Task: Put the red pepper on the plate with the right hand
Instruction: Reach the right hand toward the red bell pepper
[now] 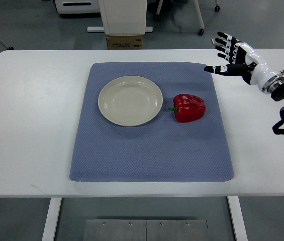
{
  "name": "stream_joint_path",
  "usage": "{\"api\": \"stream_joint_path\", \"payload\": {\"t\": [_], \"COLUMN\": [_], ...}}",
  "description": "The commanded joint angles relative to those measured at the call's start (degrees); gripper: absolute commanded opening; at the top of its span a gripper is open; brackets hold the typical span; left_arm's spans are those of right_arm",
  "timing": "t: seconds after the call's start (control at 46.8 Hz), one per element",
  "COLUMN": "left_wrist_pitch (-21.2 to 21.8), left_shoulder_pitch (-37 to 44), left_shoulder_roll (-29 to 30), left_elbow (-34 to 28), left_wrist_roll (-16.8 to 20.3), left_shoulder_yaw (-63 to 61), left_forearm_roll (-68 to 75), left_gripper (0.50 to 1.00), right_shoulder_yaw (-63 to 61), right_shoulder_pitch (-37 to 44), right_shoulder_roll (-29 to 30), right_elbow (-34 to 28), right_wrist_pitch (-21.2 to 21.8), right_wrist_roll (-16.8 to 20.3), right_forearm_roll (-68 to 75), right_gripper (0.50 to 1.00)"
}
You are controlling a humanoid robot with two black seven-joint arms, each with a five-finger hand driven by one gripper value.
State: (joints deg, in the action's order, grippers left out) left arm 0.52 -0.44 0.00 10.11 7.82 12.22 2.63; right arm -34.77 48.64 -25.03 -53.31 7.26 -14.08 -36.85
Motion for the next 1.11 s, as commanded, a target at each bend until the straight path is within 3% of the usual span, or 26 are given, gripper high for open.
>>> {"api": "stream_joint_path", "payload": {"t": [0.0,0.384,1.089], "left_wrist_pitch": [0.0,0.0,0.0], "left_shoulder_pitch": [0.0,0.0,0.0], "left_shoulder_roll": [0.0,0.0,0.0], "left_elbow": [0.0,0.0,0.0], "left_wrist_roll": [0.0,0.0,0.0], "left_shoulder_yaw": [0.0,0.0,0.0], "left_forearm_roll": [0.0,0.0,-0.1], "left_gripper": [1.000,1.000,1.000], "right_shoulder_yaw": [0.8,8.0,25.1], "right_shoulder_pitch": [0.5,4.9,12.6], "right_shoulder_roll": [-0.6,-2.7,-2.3], "right_elbow": [-0.9,-5.3,-4.9], "right_wrist_pitch": [0.7,2.1,1.3], "right_wrist_roll": [-0.9,-2.1,-4.8], "right_forearm_roll": [-2.5,-6.0,-12.4], "right_gripper": [0.998,0.995,0.993]}}
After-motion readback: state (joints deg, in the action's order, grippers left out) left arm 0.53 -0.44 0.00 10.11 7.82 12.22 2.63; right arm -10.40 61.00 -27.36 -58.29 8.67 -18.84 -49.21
